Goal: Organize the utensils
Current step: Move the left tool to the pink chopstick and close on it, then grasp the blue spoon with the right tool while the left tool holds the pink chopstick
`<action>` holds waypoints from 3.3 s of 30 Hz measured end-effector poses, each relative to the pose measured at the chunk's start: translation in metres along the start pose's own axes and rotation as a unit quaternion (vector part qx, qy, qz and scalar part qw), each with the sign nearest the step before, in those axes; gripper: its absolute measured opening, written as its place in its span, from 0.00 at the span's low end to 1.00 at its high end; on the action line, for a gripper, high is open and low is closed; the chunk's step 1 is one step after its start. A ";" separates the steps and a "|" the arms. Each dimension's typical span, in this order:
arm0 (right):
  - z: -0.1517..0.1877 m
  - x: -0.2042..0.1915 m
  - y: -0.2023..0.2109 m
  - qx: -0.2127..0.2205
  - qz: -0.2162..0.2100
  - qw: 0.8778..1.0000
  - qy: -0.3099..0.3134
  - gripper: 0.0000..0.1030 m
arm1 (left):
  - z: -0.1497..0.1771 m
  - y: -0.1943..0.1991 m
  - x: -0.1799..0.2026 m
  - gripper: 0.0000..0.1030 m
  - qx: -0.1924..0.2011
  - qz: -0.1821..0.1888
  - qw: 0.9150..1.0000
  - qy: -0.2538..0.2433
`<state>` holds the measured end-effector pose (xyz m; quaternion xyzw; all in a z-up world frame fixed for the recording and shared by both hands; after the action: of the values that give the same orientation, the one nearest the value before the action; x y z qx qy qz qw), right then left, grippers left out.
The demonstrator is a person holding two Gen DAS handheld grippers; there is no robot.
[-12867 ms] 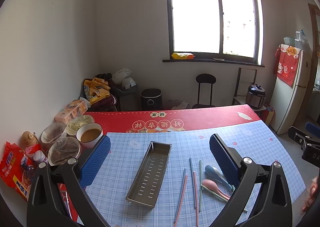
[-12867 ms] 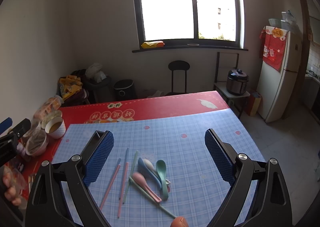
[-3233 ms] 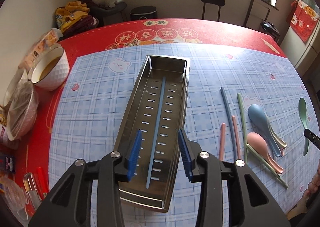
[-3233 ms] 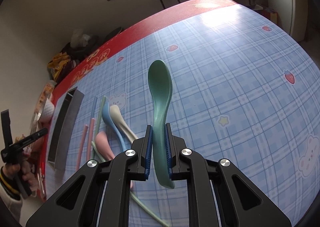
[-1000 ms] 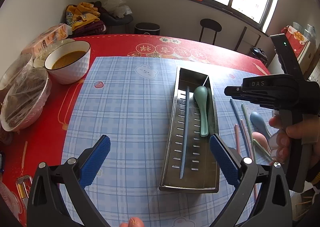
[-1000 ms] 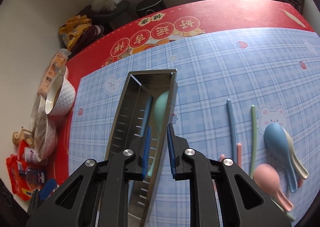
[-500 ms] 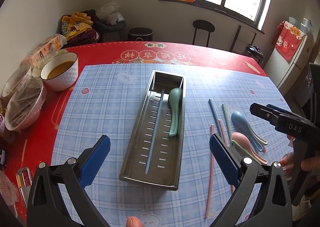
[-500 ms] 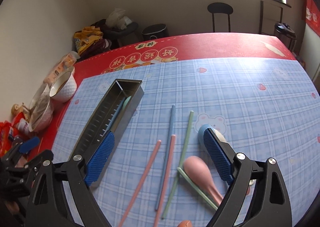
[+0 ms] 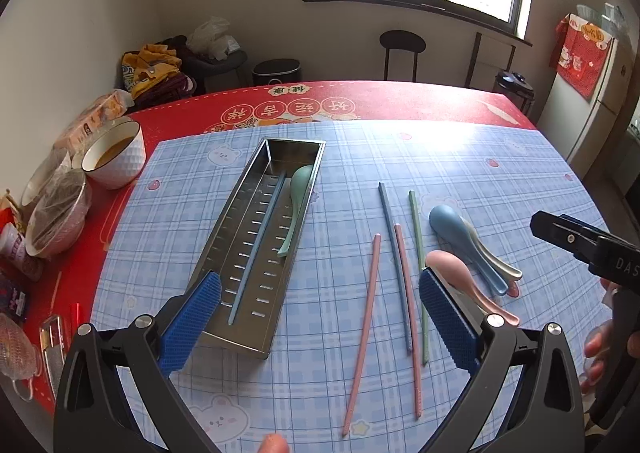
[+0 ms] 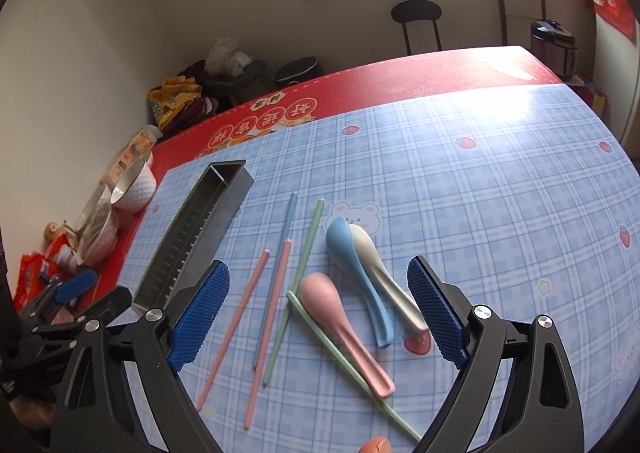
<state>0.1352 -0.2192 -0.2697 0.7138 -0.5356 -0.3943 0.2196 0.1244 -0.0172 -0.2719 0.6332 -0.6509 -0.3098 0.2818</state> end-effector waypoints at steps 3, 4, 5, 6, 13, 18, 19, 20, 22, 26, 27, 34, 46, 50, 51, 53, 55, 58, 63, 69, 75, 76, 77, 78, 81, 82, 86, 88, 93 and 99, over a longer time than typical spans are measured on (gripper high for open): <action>0.007 0.013 0.005 -0.002 0.020 1.000 0.016 0.85 | 0.008 -0.003 0.004 0.93 -0.011 -0.001 1.000 0.012; 0.010 0.018 0.005 -0.006 0.027 0.999 0.016 0.85 | 0.012 -0.005 0.005 0.87 -0.018 0.000 1.000 0.015; 0.013 0.023 0.006 -0.009 0.028 0.999 0.013 0.85 | 0.016 -0.008 0.007 0.83 -0.025 0.003 1.000 0.016; 0.017 0.029 0.006 -0.011 0.027 1.000 0.009 0.85 | 0.019 -0.010 0.009 0.76 -0.032 0.003 0.999 0.017; 0.034 0.055 0.000 -0.035 0.041 0.999 0.000 0.85 | 0.047 -0.029 0.028 0.45 -0.078 0.031 0.996 0.016; 0.043 0.067 -0.007 -0.049 0.051 0.997 -0.004 0.85 | 0.060 -0.050 0.036 0.30 -0.104 0.042 0.994 0.000; 0.044 0.069 -0.008 -0.052 0.053 0.997 -0.006 0.85 | 0.063 -0.056 0.037 0.28 -0.110 0.046 0.993 -0.004; 0.045 0.071 -0.009 -0.054 0.055 0.997 -0.008 0.85 | 0.066 -0.062 0.037 0.28 -0.115 0.049 0.992 -0.009; 0.047 0.074 -0.011 -0.057 0.058 0.997 -0.010 0.85 | 0.072 -0.075 0.038 0.28 -0.126 0.057 0.990 -0.023; 0.049 0.079 -0.013 -0.061 0.063 0.996 -0.016 0.85 | 0.079 -0.092 0.036 0.27 -0.141 0.053 0.988 -0.042; 0.050 0.080 -0.013 -0.061 0.064 0.996 -0.018 0.85 | 0.079 -0.094 0.036 0.25 -0.144 0.055 0.987 -0.041; 0.052 0.083 -0.015 -0.065 0.068 0.995 -0.026 0.85 | 0.083 -0.102 0.036 0.19 -0.153 0.044 0.986 -0.056; 0.064 0.082 -0.023 -0.085 0.068 0.993 -0.035 0.85 | 0.085 -0.097 0.039 0.19 -0.131 0.047 0.989 -0.058; 0.066 0.080 -0.023 -0.088 0.067 0.993 -0.035 0.85 | 0.088 -0.095 0.038 0.19 -0.129 0.048 0.989 -0.061; 0.066 0.080 -0.022 -0.088 0.067 0.993 -0.035 0.85 | 0.088 -0.095 0.038 0.19 -0.129 0.048 0.989 -0.062; 0.065 0.079 -0.021 -0.086 0.068 0.993 -0.034 0.85 | 0.088 -0.094 0.038 0.19 -0.126 0.048 0.989 -0.065; 0.064 0.079 -0.020 -0.082 0.071 0.994 -0.034 0.85 | 0.088 -0.093 0.039 0.19 -0.124 0.046 0.989 -0.066; 0.063 0.080 -0.016 -0.078 0.074 0.994 -0.036 0.85 | 0.088 -0.093 0.039 0.19 -0.125 0.044 0.989 -0.063; 0.063 0.081 -0.011 -0.073 0.075 0.994 -0.038 0.85 | 0.082 -0.097 0.034 0.06 -0.157 0.057 0.985 -0.027; 0.062 0.083 -0.007 -0.065 0.072 0.994 -0.045 0.85 | 0.078 -0.088 0.034 0.05 -0.154 0.078 0.985 -0.019; 0.061 0.078 -0.012 -0.068 0.062 0.995 -0.039 0.69 | 0.067 -0.064 0.035 0.05 -0.127 0.091 0.988 -0.001; 0.059 0.075 -0.015 -0.067 0.061 0.995 -0.034 0.68 | 0.065 -0.060 0.033 0.05 -0.120 0.092 0.989 -0.002; 0.058 0.072 -0.017 -0.067 0.057 0.996 -0.025 0.62 | 0.062 -0.056 0.033 0.05 -0.113 0.091 0.989 -0.004; 0.056 0.067 -0.021 -0.068 0.054 0.996 -0.016 0.55 | 0.059 -0.051 0.031 0.05 -0.105 0.091 0.990 -0.004; 0.050 0.053 -0.033 -0.070 0.034 0.997 0.011 0.40 | 0.057 -0.039 0.024 0.05 -0.094 0.098 0.991 0.003; 0.047 0.048 -0.037 -0.070 0.027 0.997 0.020 0.37 | 0.058 -0.038 0.023 0.05 -0.095 0.101 0.990 0.004; 0.041 0.033 -0.060 -0.083 0.014 0.995 0.054 0.27 | 0.075 -0.048 0.023 0.05 -0.125 0.107 0.986 0.000; 0.038 0.030 -0.070 -0.092 0.015 0.994 0.062 0.25 | 0.086 -0.054 0.024 0.05 -0.141 0.112 0.984 -0.002; 0.033 0.024 -0.081 -0.104 0.013 0.992 0.070 0.25 | 0.098 -0.069 0.028 0.05 -0.168 0.130 0.977 -0.003; 0.035 0.019 -0.081 -0.110 0.008 0.992 0.068 0.25 | 0.098 -0.085 0.039 0.07 -0.184 0.144 0.972 -0.014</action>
<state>0.1573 -0.2067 -0.3568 0.7062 -0.4782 -0.3999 0.3357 0.1032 -0.0522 -0.4010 0.4655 -0.6714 -0.3891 0.4256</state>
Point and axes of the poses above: each gripper's, at about its wrist camera, not at the fingertips, and y roughly against the way its jaws point, x to its right, z to its underside, the point moved 9 cm from there along -y, roughly the way its jaws point, and after that the axes turned 2 degrees about y, right-handed, at the moved point
